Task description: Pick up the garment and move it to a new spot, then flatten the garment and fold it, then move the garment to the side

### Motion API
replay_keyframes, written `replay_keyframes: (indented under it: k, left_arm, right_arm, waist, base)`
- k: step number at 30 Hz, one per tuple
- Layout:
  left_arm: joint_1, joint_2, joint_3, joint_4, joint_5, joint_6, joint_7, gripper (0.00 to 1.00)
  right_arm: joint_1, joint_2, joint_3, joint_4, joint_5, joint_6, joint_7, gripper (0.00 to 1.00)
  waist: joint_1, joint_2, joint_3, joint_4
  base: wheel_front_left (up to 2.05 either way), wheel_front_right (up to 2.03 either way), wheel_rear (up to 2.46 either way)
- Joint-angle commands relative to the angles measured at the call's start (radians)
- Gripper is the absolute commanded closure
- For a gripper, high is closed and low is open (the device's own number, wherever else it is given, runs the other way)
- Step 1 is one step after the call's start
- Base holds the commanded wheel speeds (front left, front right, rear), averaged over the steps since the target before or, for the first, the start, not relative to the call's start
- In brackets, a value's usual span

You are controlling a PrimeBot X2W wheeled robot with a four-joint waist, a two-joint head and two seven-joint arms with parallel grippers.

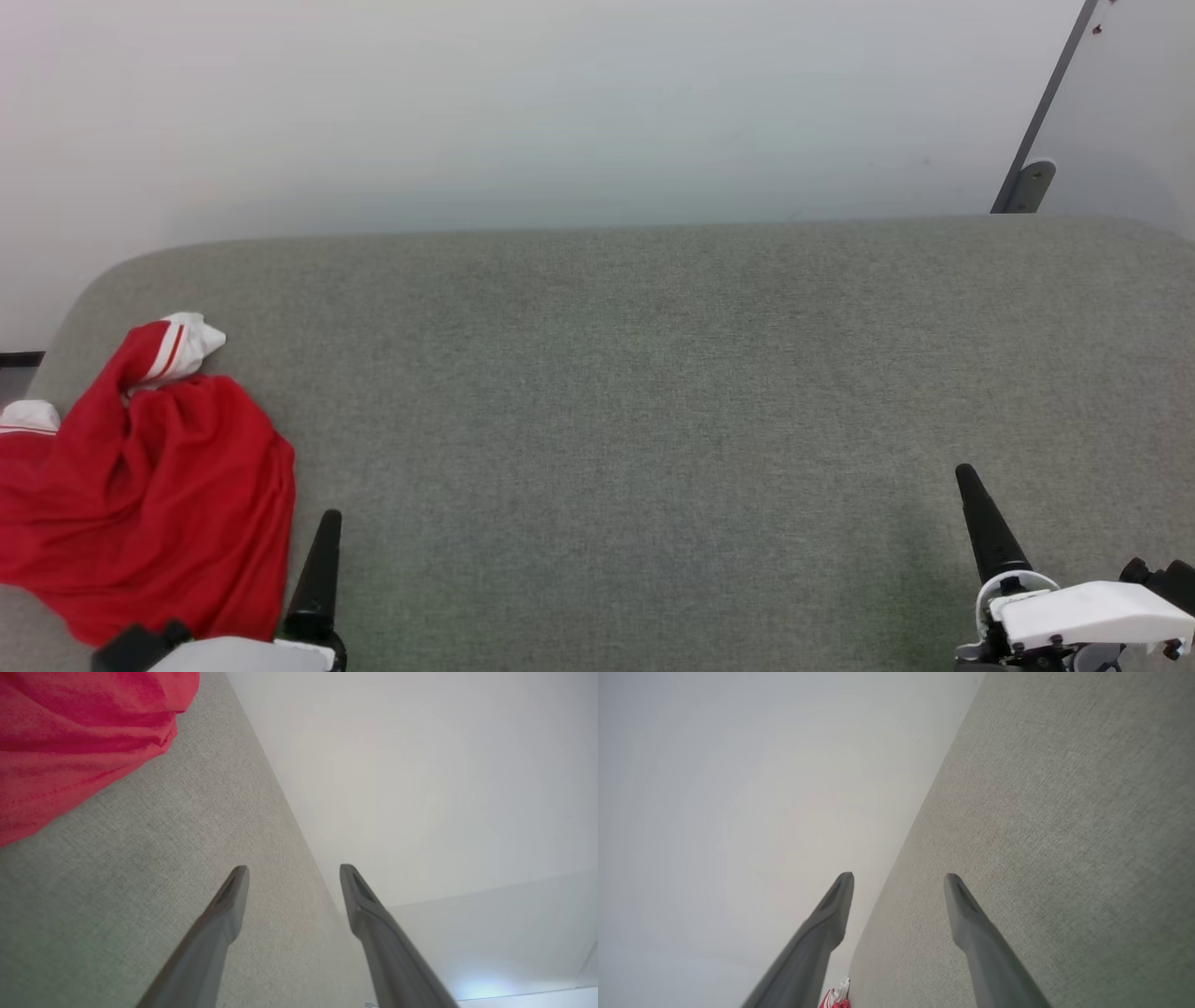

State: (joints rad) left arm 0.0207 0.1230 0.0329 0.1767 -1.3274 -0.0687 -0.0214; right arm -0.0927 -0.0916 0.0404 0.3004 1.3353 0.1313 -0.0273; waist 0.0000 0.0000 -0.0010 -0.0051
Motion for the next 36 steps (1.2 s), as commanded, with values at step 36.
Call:
replay_keyframes:
  k: [36]
  left_arm:
    - [0.048,0.078,-0.002,-0.088,0.639,0.019,-0.125,0.00]
  right_arm:
    - [-0.051,0.014,-0.012,0.042,-0.670,-0.001,-0.075,0.00]
  waist:
    - [0.0000,0.0000,-0.016,-0.005]
  base:
    - [0.00,0.00,0.00]
